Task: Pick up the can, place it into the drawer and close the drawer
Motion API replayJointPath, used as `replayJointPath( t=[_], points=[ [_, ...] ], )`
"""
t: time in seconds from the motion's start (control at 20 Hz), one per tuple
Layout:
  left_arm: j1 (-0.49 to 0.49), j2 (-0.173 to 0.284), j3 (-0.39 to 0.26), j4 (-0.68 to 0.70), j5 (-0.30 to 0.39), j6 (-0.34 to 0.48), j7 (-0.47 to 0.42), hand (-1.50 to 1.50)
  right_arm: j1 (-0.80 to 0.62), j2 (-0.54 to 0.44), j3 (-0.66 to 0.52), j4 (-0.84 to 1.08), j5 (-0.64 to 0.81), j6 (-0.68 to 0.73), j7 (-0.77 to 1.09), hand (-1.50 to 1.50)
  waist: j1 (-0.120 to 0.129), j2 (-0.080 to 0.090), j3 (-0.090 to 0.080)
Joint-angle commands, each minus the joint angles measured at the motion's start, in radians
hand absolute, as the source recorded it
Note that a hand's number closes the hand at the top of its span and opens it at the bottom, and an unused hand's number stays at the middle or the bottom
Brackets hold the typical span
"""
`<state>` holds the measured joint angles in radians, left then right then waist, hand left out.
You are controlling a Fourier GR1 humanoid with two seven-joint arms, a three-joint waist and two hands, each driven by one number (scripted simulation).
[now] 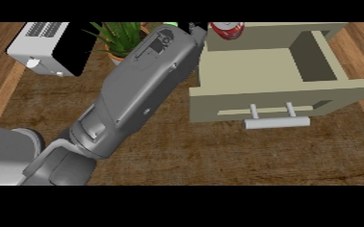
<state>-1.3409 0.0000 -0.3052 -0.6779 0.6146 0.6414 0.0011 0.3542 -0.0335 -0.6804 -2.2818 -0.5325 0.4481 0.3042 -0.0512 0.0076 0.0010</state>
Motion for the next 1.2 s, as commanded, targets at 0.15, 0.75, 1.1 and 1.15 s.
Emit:
replayJointPath(
  t=[0.15,0.75,1.1,1.15],
  points=[
    [-0.034,0.0,-0.11,0.09,0.11,0.03,-0.062,1.5,-0.02,0.031,0.037,-0.004,0.036,-0.013,-0.003,-1.5,-0.011,0.005,0.001],
    [-0.038,0.0,-0.249,0.176,0.226,0.104,-0.115,-1.5,-0.009,-0.021,0.014,-0.011,-0.018,0.003,0.025,-1.5,-0.041,0.008,0.001],
    [-0.054,0.0,-0.279,0.21,0.283,0.141,-0.123,-1.5,0.016,0.031,0.061,-0.063,0.029,-0.041,0.011,-1.5,-0.037,0.009,0.001],
    [0.003,0.0,-0.298,0.191,0.298,0.121,-0.15,-1.5,0.022,0.01,0.018,-0.053,-0.018,0.005,0.014,-1.5,-0.041,0.008,0.001]
  ],
)
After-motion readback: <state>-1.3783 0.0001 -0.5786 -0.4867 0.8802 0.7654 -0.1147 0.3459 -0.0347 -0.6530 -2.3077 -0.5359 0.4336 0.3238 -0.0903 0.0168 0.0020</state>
